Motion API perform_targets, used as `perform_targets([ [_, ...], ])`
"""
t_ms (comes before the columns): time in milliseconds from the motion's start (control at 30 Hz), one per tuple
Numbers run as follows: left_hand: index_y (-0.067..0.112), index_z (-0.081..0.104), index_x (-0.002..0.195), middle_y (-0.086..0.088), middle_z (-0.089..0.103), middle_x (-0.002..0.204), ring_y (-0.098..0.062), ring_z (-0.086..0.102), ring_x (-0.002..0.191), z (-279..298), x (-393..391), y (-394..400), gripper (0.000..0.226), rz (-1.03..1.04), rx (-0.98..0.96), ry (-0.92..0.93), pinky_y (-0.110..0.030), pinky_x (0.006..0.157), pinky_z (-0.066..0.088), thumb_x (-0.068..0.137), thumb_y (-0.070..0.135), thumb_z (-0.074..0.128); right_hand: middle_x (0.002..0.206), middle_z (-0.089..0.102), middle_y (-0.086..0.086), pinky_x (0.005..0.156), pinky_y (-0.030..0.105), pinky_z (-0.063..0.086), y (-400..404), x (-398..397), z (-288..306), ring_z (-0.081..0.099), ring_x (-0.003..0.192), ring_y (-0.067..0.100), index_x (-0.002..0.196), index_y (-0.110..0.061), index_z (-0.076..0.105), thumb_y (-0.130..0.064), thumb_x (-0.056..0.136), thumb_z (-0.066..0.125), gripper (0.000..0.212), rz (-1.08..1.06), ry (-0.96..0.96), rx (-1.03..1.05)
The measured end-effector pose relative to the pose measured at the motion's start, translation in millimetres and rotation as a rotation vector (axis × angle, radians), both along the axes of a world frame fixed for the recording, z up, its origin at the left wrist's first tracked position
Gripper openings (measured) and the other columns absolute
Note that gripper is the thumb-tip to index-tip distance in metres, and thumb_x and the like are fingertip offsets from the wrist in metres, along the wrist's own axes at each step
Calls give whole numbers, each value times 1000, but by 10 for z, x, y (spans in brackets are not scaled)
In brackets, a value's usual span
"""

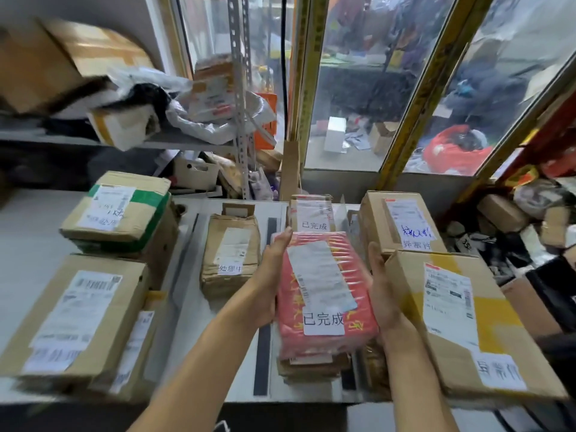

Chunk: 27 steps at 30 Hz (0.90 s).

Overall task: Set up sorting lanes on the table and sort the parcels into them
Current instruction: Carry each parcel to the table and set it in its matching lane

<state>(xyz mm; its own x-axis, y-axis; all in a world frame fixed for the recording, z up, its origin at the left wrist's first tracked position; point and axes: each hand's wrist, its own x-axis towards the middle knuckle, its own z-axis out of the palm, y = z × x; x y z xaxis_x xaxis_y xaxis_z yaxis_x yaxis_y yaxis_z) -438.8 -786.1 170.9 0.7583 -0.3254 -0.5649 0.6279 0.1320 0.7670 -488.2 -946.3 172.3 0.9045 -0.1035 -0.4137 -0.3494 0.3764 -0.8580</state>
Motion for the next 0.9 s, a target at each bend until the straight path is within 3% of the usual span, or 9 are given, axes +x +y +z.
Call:
perform_targets([
  [67, 24, 67, 120, -7, 78, 99, -26, 77, 84, -7, -30, -3, 61, -14, 20, -14, -34, 61, 62, 95, 70, 34, 120, 75, 6, 83, 35, 63, -47, -31, -63, 72, 110, 28, 139, -24, 53, -62, 96, 28, 63, 100, -18, -14],
  [167, 24, 66, 123, -6, 78, 102, -25, 77, 86, -52, -74, 15, 61, -33, 24, -51, -34, 62, 62, 95, 69, 35, 131, 70, 12, 100, 53, 55, -97, -21, -265, 68, 119, 35, 141, -20, 53, -62, 99, 28, 65, 138, -5, -2],
  [367, 24, 62, 120, 9, 77, 73, -8, 73, 58, 3, -93, 49, 55, -45, 201, -170, -21, 41, 53, 97, 65, 33, 125, 73, 7, 96, 51, 57, -156, -43, -233, 72, 112, 29, 120, -38, 70, -61, 103, 27, 52, 191, -55, -99],
  [433, 29, 60, 115, 15, 76, 83, -4, 72, 69, 112, -159, 79, 47, -41, 257, -223, -20, 56, 57, 99, 62, 29, 133, 69, 2, 98, 56, 56, -107, -21, -111, 71, 115, 27, 133, -47, 59, -71, 97, 34, 50, 223, -69, -192],
  [500, 34, 49, 138, 9, 59, 138, -13, 59, 121, 146, -209, 197, 60, 54, 355, -292, -31, 96, 44, 93, 71, 35, 159, 44, -6, 110, 66, 41, -25, 38, -43, 53, 138, 26, 139, -76, 26, -93, 81, 39, 62, 206, -89, -486],
  [567, 37, 30, 154, 6, 32, 161, -18, 33, 145, 130, -247, 424, 84, 183, 484, -465, -40, 110, 29, 83, 82, 40, 171, 6, -15, 122, 67, 12, 139, 119, 27, 13, 157, 21, 136, -82, -1, -98, 72, 31, 72, 228, -141, -882],
  [667, 40, 27, 154, 11, 21, 164, -12, 19, 151, 147, -302, 985, 79, 313, 739, -768, -44, 120, 22, 84, 77, 36, 167, -21, -18, 114, 43, -18, 539, 206, 160, -26, 152, 7, 156, -55, -7, -84, 80, 22, 87, 288, -270, -1174],
  [800, 41, 32, 152, 12, 13, 165, -12, 6, 152, 164, -354, 2035, 72, 361, 1165, -888, -54, 120, 18, 88, 73, 22, 162, -32, -23, 115, 43, -12, 1544, 288, 181, -36, 148, 4, 155, -57, -11, -78, 92, 33, 79, 357, -462, -1182],
  [900, 39, 30, 154, 11, 10, 166, -14, 2, 153, 113, -468, 2855, 77, 407, 1293, -831, -53, 119, 15, 86, 74, 17, 162, -35, -19, 123, 43, -14, 2505, 282, 60, -40, 145, 6, 159, -48, -10, -67, 99, 36, 77, 473, -543, -1229],
])
